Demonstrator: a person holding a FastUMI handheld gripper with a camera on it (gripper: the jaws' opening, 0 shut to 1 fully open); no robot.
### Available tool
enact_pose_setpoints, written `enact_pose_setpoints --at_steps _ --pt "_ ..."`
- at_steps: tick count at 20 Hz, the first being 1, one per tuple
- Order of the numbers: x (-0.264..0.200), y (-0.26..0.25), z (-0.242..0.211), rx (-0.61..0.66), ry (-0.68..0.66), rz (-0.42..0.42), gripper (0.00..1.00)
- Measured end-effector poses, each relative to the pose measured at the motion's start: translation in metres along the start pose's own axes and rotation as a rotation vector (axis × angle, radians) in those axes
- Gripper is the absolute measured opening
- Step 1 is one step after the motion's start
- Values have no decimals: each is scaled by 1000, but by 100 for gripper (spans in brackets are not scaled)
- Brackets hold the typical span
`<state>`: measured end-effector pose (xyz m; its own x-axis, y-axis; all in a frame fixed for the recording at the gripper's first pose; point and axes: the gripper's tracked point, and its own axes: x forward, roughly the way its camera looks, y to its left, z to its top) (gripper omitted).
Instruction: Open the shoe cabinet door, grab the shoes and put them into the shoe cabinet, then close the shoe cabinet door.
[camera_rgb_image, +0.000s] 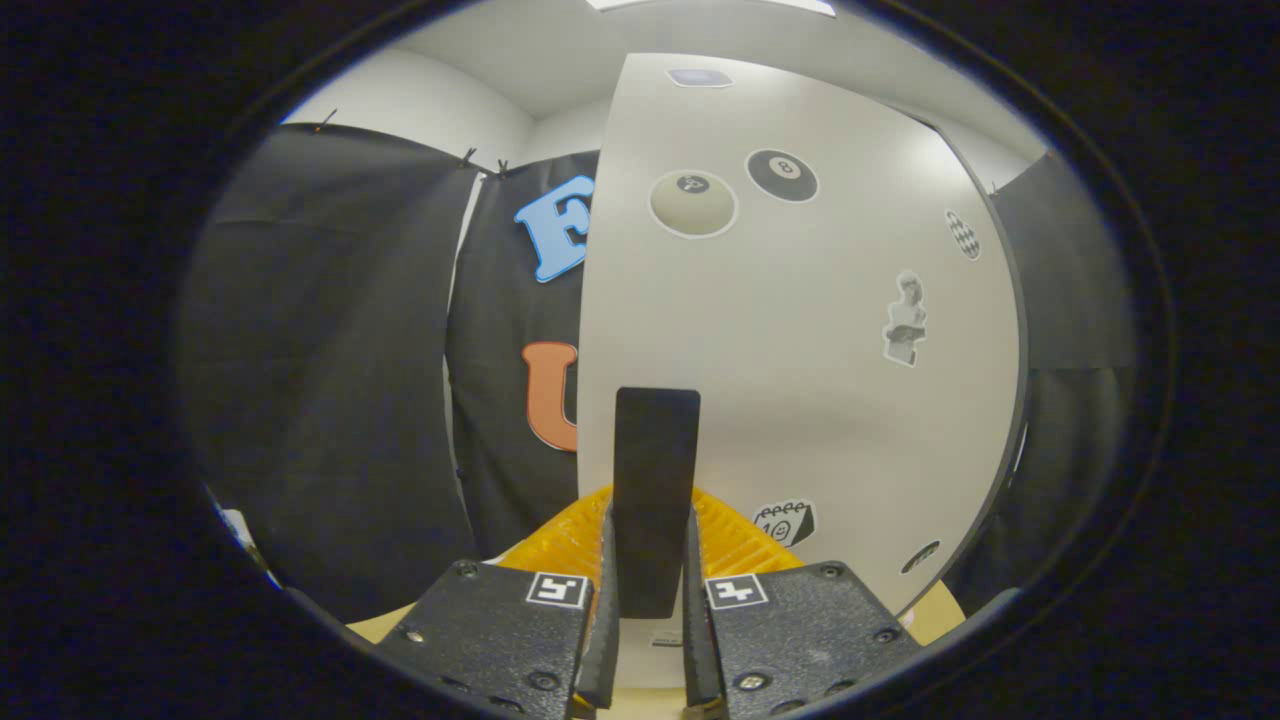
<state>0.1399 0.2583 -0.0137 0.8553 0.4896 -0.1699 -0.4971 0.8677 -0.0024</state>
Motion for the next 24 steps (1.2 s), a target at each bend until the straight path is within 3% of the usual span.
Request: enact_pose_setpoints --at_steps 5,12,24 --pt "-25 0 -2 -29 16 120 29" --pt "-58 -9 -2 -49 18 183 29" --pt "-100 -39 -7 -70 22 204 28"
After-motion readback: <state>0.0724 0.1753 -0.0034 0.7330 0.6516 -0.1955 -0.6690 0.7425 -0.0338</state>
